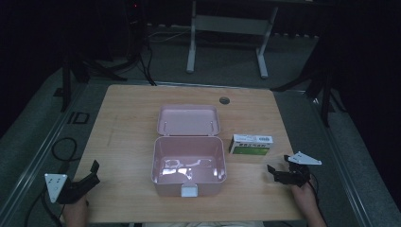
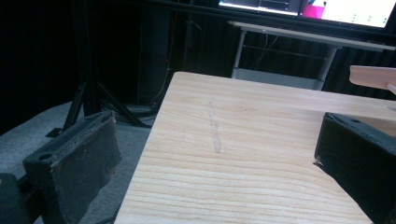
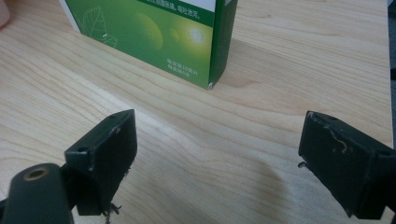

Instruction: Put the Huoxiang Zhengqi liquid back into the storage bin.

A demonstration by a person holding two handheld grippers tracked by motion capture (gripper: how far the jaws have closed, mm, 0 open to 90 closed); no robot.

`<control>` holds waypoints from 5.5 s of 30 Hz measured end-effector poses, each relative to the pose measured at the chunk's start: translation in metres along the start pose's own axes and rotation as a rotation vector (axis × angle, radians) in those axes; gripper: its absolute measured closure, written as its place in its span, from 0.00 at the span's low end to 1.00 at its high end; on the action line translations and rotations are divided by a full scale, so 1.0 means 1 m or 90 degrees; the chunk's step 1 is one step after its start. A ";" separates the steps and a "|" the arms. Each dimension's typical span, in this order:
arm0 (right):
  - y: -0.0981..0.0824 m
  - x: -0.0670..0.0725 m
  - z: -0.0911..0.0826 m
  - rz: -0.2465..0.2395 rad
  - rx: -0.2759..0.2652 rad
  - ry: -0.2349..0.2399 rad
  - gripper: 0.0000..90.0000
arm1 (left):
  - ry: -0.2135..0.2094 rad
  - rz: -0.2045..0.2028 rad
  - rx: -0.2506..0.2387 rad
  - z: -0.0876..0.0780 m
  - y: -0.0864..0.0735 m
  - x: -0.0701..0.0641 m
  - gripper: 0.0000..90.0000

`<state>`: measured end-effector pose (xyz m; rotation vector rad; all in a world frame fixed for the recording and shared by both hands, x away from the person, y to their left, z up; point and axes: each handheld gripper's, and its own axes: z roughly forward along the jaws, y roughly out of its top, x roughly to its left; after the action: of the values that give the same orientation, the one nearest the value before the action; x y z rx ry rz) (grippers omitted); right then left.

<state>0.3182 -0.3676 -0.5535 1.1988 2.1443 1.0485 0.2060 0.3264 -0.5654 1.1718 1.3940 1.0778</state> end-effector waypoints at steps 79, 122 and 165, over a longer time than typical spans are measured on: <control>0.099 0.074 0.021 -0.473 0.435 0.394 0.15 | -0.030 0.007 -0.008 -0.002 -0.001 0.001 0.00; 0.194 0.030 0.028 -0.479 0.346 0.344 0.26 | -0.033 0.009 -0.006 -0.001 -0.001 0.001 0.00; 0.186 0.039 0.097 -0.556 0.470 0.325 0.67 | -0.038 0.011 -0.006 -0.001 -0.001 0.001 0.00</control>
<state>0.4591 -0.2350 -0.4641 0.0754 3.1212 0.1516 0.2046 0.3270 -0.5658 1.2027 1.3338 1.0516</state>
